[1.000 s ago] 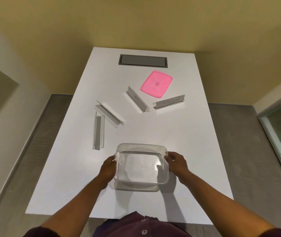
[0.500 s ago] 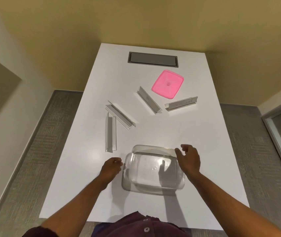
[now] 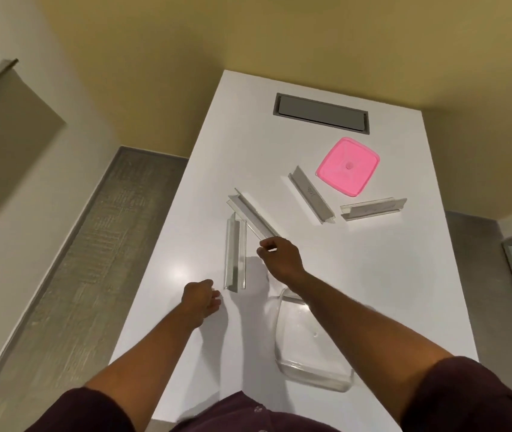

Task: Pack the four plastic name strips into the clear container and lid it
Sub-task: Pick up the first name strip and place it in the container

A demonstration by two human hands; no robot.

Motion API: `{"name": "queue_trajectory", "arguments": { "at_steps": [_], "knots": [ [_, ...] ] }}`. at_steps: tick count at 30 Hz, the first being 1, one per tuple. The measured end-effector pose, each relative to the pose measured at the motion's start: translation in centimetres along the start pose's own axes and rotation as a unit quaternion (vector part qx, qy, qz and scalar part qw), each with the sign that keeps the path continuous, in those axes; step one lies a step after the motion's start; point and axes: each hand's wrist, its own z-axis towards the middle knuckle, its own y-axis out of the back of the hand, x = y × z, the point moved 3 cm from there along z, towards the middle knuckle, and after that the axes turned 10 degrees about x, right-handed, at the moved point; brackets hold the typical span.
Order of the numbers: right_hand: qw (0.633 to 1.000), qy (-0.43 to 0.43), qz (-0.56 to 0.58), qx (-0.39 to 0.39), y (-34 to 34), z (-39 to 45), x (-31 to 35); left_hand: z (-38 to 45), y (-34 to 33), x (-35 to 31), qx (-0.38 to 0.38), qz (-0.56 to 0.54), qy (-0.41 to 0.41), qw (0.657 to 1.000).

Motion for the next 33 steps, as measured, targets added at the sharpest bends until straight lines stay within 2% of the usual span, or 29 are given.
{"name": "queue_trajectory", "arguments": {
  "at_steps": [4,8,10,13,16,20,25,27,28,31,33],
  "knots": [
    [0.986,0.055,-0.133,0.083,-1.4,4.8,4.5,0.8,-0.4,-0.6,0.003,-0.084,0.027,0.996],
    [0.953,0.084,-0.267,0.114,-2.2,9.3,7.5,1.3,-0.6,-0.6,0.050,-0.144,0.082,0.985],
    [0.943,0.077,-0.302,0.118,-2.1,10.5,7.7,0.9,-1.3,-0.6,0.076,-0.141,0.093,0.983],
    [0.928,0.058,-0.332,0.161,-3.5,12.3,8.4,1.6,-0.5,-0.9,0.067,-0.115,0.076,0.988],
    [0.927,0.040,-0.331,0.171,-4.5,12.8,8.2,2.1,-0.3,-0.9,0.088,-0.152,0.074,0.982],
    [0.947,0.063,-0.283,0.136,-4.6,12.4,7.7,2.1,-0.3,-0.8,0.097,-0.219,0.093,0.966],
    [0.982,0.117,-0.147,0.016,-3.2,10.2,7.5,0.9,-0.7,-0.6,0.134,-0.352,0.119,0.919],
    [0.987,0.124,-0.099,-0.018,-2.8,8.6,7.3,0.6,-0.9,-1.1,0.157,-0.328,0.108,0.925],
    [0.988,0.127,-0.084,-0.025,-2.5,7.8,7.0,0.5,-0.9,-1.4,0.156,-0.285,0.098,0.941],
    [0.991,0.128,-0.006,-0.038,-1.4,5.3,5.5,-0.1,-0.7,-2.2,0.058,-0.084,0.034,0.994],
    [0.987,0.127,0.084,-0.049,-0.4,3.8,4.2,-0.7,-0.5,-2.5,0.002,0.025,-0.027,0.999]
  ]
}}
